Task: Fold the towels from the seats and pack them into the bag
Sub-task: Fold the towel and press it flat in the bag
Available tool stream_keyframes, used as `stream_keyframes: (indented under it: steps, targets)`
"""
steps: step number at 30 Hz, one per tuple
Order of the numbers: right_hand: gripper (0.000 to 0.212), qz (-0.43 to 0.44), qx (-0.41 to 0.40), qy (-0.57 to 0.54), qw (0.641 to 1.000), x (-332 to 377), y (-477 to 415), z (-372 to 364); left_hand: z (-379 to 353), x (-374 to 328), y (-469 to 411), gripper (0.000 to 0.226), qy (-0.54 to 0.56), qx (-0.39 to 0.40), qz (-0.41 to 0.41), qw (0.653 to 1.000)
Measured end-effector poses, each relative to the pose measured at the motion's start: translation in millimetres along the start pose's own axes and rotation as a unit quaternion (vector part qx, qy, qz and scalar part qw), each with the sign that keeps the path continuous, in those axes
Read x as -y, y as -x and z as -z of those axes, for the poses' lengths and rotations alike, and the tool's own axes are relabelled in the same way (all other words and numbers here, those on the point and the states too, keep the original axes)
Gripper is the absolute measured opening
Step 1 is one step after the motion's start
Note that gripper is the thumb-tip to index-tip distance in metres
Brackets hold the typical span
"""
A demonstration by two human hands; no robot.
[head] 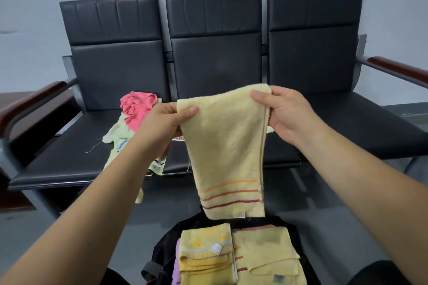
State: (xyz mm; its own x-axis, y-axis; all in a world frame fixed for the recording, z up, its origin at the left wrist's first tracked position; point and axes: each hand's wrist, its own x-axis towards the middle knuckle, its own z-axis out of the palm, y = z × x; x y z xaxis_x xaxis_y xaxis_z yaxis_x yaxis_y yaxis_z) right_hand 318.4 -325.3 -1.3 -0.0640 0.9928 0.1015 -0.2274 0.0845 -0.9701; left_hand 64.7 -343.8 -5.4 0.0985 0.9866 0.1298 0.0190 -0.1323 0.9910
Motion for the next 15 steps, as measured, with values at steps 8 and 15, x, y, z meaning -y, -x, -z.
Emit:
stream_keyframes:
  steps: [8, 15]
  targets:
    - [0.009, 0.097, -0.109, 0.106, 0.984, 1.6, -0.5, -6.1, -4.6, 1.2, -3.4, 0.017, 0.016, -0.045, -0.053, 0.997]
    - [0.010, 0.093, -0.095, 0.093, 0.987, 3.3, 0.2, -1.2, -8.9, 4.8, 1.2, 0.017, -0.025, -0.089, -0.115, 0.989]
